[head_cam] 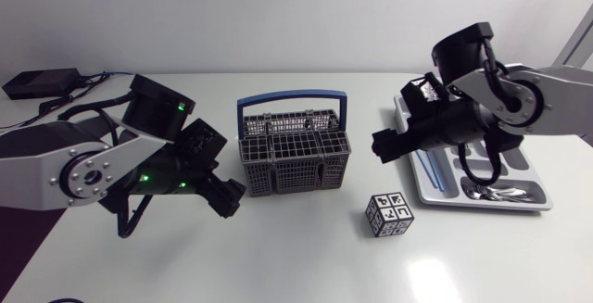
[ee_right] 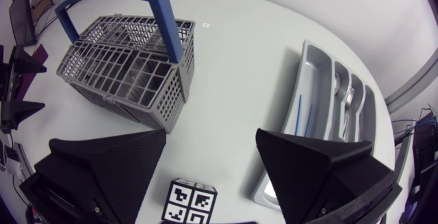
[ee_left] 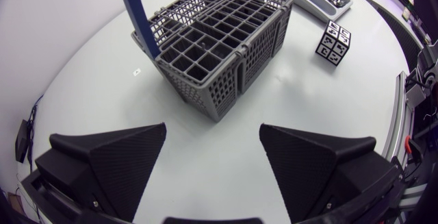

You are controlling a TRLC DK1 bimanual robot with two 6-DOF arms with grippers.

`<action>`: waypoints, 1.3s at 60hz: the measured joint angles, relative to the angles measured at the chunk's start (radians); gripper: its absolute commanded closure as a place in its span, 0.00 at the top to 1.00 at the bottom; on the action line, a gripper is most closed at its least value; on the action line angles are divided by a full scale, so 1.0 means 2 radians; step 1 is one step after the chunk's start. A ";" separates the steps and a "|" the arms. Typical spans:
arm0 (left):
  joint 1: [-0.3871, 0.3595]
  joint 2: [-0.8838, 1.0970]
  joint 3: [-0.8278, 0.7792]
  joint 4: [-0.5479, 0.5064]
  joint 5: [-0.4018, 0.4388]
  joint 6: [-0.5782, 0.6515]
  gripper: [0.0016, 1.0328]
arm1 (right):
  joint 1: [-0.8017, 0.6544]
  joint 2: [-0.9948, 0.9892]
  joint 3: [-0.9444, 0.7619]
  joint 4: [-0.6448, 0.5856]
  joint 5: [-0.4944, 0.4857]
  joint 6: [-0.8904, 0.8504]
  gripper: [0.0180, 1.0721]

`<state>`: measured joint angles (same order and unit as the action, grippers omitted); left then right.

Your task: Transfer all utensils from the basket to the drawer tray.

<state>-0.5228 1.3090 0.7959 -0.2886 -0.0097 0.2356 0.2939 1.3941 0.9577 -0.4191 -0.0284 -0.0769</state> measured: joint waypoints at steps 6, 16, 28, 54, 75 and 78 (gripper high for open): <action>0.002 0.023 0.016 0.004 0.000 0.000 0.91 | 0.001 0.050 0.030 -0.002 -0.003 0.019 0.63; 0.014 0.065 0.036 0.024 0.000 0.000 0.91 | 0.009 0.109 0.055 0.019 -0.006 0.037 0.24; 0.030 0.108 0.044 0.044 0.000 0.000 0.91 | 0.016 0.152 0.081 0.036 -0.006 0.051 0.24; 0.067 0.122 0.049 0.063 0.000 0.000 0.91 | 0.060 0.155 0.081 0.039 -0.006 0.065 0.24; 0.071 0.122 0.049 0.065 0.000 0.000 0.91 | 0.080 0.148 0.065 0.039 0.003 0.071 0.24; 0.071 0.122 0.049 0.065 0.000 0.000 0.91 | 0.079 0.146 0.064 0.039 0.003 0.072 0.24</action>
<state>-0.3805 1.5524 0.8932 -0.1581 -0.0093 0.2363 0.4526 1.6863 1.0863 -0.3401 -0.0219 0.0677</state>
